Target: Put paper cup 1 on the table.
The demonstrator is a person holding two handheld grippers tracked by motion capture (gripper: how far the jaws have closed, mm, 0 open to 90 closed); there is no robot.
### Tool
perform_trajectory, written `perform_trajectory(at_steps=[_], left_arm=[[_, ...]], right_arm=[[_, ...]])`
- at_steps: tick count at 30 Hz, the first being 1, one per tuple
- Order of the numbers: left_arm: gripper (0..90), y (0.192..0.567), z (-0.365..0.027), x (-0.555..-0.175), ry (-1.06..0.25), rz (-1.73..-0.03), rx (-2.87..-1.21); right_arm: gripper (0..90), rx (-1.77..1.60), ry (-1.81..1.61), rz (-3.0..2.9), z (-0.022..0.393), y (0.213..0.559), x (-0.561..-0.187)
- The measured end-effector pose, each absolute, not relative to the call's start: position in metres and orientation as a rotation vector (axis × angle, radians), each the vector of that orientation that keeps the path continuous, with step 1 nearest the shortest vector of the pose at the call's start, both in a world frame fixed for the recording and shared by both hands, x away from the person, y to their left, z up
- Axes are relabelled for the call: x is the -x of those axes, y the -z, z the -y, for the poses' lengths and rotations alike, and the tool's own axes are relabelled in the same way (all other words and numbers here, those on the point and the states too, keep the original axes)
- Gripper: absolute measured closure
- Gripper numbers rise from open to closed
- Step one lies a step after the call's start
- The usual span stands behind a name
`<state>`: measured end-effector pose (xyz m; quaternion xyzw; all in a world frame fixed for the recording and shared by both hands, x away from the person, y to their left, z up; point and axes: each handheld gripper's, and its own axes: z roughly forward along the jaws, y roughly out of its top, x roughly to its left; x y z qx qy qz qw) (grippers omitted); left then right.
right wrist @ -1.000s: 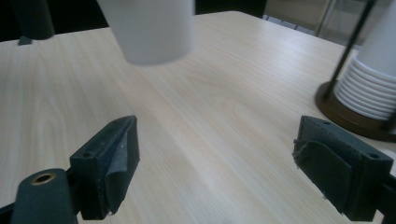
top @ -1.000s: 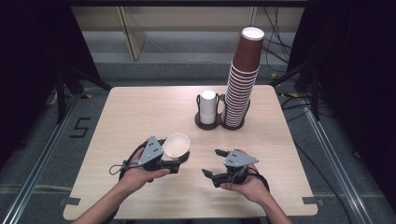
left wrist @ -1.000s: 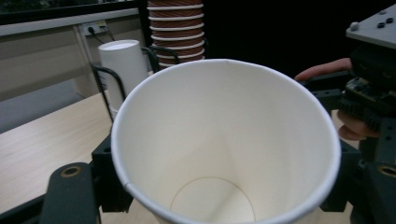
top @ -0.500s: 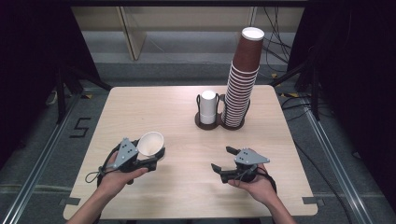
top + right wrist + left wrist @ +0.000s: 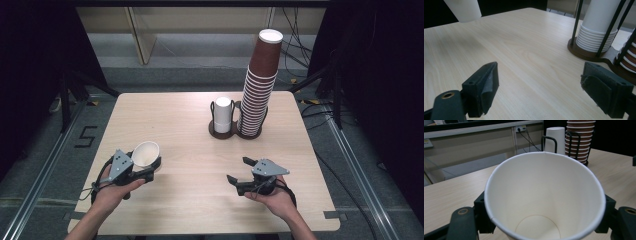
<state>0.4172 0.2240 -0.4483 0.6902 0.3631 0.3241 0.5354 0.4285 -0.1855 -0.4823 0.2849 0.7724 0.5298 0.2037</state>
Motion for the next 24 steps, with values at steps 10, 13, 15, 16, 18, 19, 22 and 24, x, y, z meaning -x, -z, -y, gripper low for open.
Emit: perform_trajectory(at_steps=[10,13,15,16,18,19,22,24], left_arm=[[25.8,0.455,-0.233,-0.422,-0.824,-0.973,-1.605],[25.8,0.457,-0.234,-0.424,-0.832,-0.984,-1.606],[25.8,0.459,-0.235,-0.427,-0.843,-1.005,-1.602],[25.8,0.460,-0.237,-0.428,-0.856,-1.039,-1.608],[25.8,0.463,-0.238,-0.431,-0.868,-1.065,-1.603],[25.8,0.463,-0.238,-0.432,-0.871,-1.081,-1.603],[25.8,0.466,-0.239,-0.435,-0.886,-1.118,-1.599],[25.8,0.468,-0.239,-0.436,-0.888,-1.119,-1.593]], right_arm=[[15.2,-0.813,-1.506,-2.148,0.185,0.484,-0.430],[15.2,-0.835,-1.489,-2.163,0.187,0.484,-0.430],[15.2,-0.854,-1.488,-2.159,0.188,0.484,-0.430],[15.2,-0.819,-1.486,-2.135,0.189,0.484,-0.432],[15.2,-0.855,-1.493,-2.140,0.189,0.484,-0.431],[15.2,-0.856,-1.489,-2.132,0.189,0.484,-0.431],[15.2,-0.868,-1.491,-2.143,0.189,0.484,-0.431],[15.2,-0.873,-1.491,-2.143,0.189,0.483,-0.431]])
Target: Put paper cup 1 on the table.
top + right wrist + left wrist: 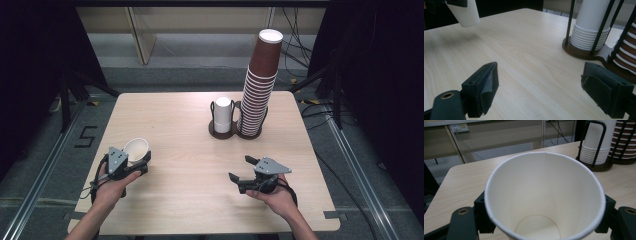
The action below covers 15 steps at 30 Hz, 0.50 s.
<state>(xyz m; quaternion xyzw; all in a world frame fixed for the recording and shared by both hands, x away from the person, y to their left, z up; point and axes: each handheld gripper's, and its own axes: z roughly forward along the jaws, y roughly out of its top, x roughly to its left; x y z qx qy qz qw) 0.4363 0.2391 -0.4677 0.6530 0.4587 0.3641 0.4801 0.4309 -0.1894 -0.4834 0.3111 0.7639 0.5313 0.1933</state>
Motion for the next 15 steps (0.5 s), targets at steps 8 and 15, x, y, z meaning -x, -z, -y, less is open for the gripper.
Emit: perform_trajectory(at_steps=[8,15], left_arm=[[25.8,0.475,-0.241,-0.441,-0.905,-1.184,-1.592],[25.7,0.480,-0.244,-0.445,-0.917,-1.219,-1.590]], right_arm=[[15.2,-0.862,-1.502,-2.123,0.190,0.484,-0.433],[15.2,-0.863,-1.470,-2.121,0.190,0.484,-0.433]])
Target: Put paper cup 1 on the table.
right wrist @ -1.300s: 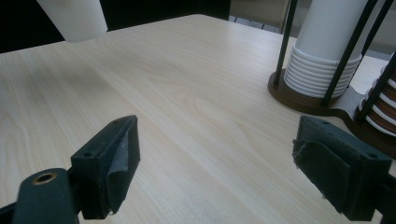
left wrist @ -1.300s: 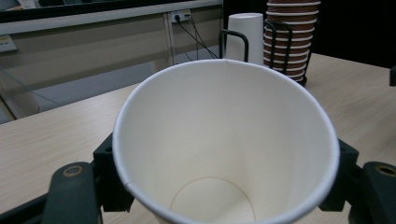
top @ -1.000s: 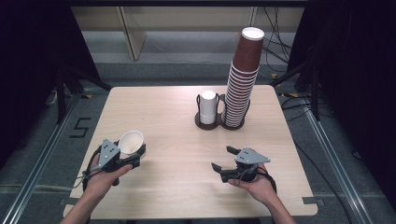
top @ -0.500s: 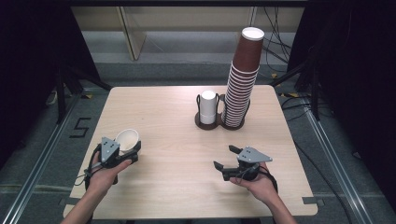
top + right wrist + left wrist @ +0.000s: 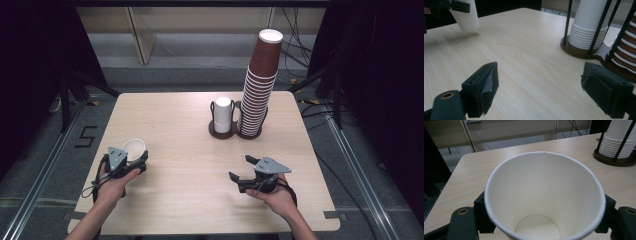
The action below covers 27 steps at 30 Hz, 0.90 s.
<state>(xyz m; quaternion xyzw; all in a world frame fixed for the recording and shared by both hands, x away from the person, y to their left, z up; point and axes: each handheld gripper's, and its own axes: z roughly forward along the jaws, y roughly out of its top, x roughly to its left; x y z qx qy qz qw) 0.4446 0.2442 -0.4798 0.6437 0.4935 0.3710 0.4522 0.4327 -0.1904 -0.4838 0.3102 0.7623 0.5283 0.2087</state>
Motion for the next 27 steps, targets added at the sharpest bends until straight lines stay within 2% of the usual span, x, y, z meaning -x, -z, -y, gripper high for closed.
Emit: perform_trajectory(at_steps=[18,21,27], left_arm=[[25.2,0.484,-0.234,-0.449,-0.877,-1.212,-1.602],[25.2,0.482,-0.223,-0.446,-0.827,-1.188,-1.613],[25.0,0.486,-0.208,-0.448,-0.823,-1.150,-1.657]], right_arm=[[15.2,-0.850,-1.475,-2.122,0.189,0.484,-0.433],[15.2,-0.906,-1.483,-2.136,0.187,0.484,-0.430],[15.1,-0.884,-1.496,-2.147,0.186,0.484,-0.431]])
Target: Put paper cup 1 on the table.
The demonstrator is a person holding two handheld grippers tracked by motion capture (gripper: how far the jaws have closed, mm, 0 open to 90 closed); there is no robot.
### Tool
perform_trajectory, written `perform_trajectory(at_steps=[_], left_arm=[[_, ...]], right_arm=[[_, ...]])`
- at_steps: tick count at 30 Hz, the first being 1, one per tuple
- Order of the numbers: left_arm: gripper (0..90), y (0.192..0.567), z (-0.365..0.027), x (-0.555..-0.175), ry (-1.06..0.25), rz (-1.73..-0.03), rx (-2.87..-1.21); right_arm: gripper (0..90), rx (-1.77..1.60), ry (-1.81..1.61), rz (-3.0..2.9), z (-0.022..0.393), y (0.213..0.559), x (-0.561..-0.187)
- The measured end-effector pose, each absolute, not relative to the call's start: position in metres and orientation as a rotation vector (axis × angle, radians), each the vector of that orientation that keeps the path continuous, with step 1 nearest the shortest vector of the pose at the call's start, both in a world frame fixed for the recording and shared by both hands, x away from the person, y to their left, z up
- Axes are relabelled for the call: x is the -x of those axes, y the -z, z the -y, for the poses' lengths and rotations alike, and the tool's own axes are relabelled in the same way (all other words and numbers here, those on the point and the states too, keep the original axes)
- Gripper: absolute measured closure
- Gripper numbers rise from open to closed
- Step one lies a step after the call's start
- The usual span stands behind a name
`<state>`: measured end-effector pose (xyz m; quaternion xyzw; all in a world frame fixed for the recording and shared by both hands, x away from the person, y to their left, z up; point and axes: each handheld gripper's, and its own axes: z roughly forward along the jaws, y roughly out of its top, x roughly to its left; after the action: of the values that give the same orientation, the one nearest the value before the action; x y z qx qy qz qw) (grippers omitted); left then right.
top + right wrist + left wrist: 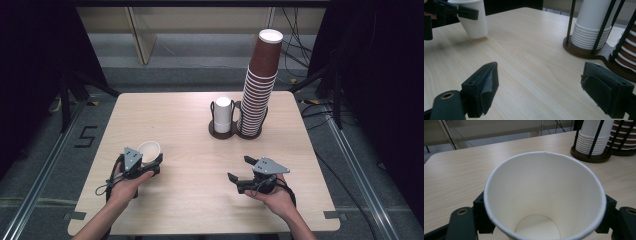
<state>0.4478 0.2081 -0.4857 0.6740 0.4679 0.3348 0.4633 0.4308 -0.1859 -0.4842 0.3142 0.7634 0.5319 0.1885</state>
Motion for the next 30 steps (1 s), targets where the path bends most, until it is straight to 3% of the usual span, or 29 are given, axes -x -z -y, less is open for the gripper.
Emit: perform_trajectory(at_steps=[14,16,20,30], left_arm=[[22.3,0.496,-0.206,-0.449,-0.771,-1.165,-1.704],[18.3,0.495,-0.207,-0.450,-0.760,-1.174,-1.712],[0.6,0.491,-0.208,-0.449,-0.740,-1.170,-1.713],[0.0,0.470,-0.206,-0.436,-0.795,-1.147,-1.677]], right_arm=[[13.4,-0.853,-1.477,-2.107,0.189,0.482,-0.434],[11.6,-0.898,-1.482,-2.114,0.189,0.480,-0.432],[8.3,-0.881,-1.476,-2.104,0.191,0.478,-0.434],[1.7,-0.939,-1.483,-2.122,0.193,0.476,-0.434]])
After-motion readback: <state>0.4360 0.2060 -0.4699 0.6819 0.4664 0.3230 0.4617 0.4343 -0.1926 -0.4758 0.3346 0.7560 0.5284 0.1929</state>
